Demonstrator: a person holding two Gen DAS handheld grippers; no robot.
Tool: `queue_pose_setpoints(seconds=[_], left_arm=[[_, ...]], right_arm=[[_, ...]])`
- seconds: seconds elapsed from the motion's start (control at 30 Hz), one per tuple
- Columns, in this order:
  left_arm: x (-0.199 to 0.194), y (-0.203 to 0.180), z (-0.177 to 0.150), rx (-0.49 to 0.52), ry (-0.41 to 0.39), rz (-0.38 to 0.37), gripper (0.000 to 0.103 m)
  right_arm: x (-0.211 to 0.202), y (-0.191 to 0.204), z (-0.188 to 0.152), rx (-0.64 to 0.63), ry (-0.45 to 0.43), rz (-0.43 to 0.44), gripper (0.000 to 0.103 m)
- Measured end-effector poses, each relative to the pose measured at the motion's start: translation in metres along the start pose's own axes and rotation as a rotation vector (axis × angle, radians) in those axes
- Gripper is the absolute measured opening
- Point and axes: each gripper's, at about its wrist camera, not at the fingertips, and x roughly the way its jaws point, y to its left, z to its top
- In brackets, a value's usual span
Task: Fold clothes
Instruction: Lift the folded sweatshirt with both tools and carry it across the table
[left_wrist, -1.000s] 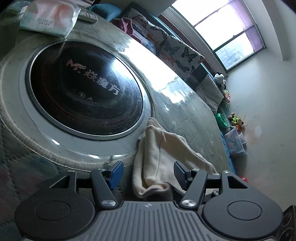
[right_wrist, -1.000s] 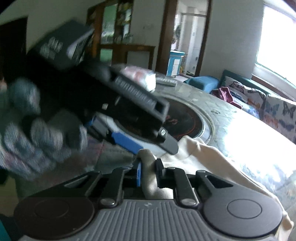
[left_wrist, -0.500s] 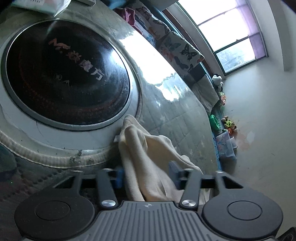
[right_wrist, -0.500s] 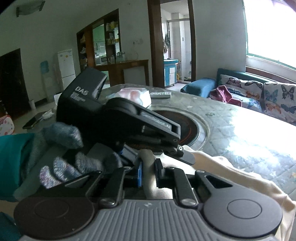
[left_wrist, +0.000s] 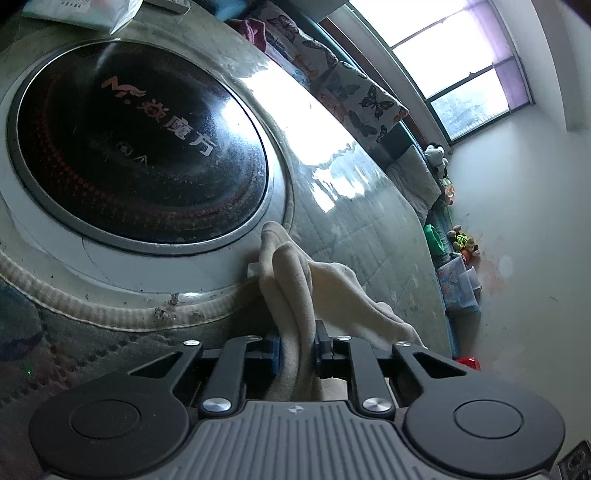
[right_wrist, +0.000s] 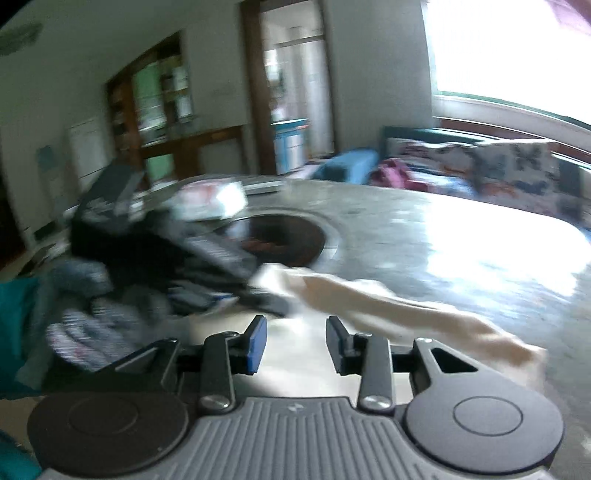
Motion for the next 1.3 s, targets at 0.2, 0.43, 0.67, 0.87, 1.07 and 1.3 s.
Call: queue_pose_setpoints(seconds=[0.2,0.43,0.67,0.87,1.07,1.3], left_arm=[[0.003,-0.004,-0.001,0.015,-0.001,0.006,0.018],[0.006,-0.007,-0.003,0.035,-0.002,0.016,0.018],[0.006,-0.012,-0.004,0.059,-0.002,0.032,0.018],[0.007,-0.014,-0.005,0.068,-0.003,0.046,0.018],[0.007,-0.018,-0.006,0.088,-0.004,0.061,0.018],[0.007,-0.027,-0.011,0.142,-0.012,0.090,0.018]], right_arm=[[-0.016,-0.064,-0.011,0.155,-0.014,-0.195,0.038],[-0.013,-0.121,-0.028,0.306,-0.007,-0.279,0.042],[-0.008,-0.146,-0.043,0.430,-0.014,-0.251,0.043],[-0.002,-0.147,-0.043,0.424,-0.013,-0.217,0.021],[-0.004,-0.148,-0.040,0.429,-0.008,-0.193,0.024],[-0.003,-0.147,-0.042,0.431,-0.003,-0.170,0.016]])
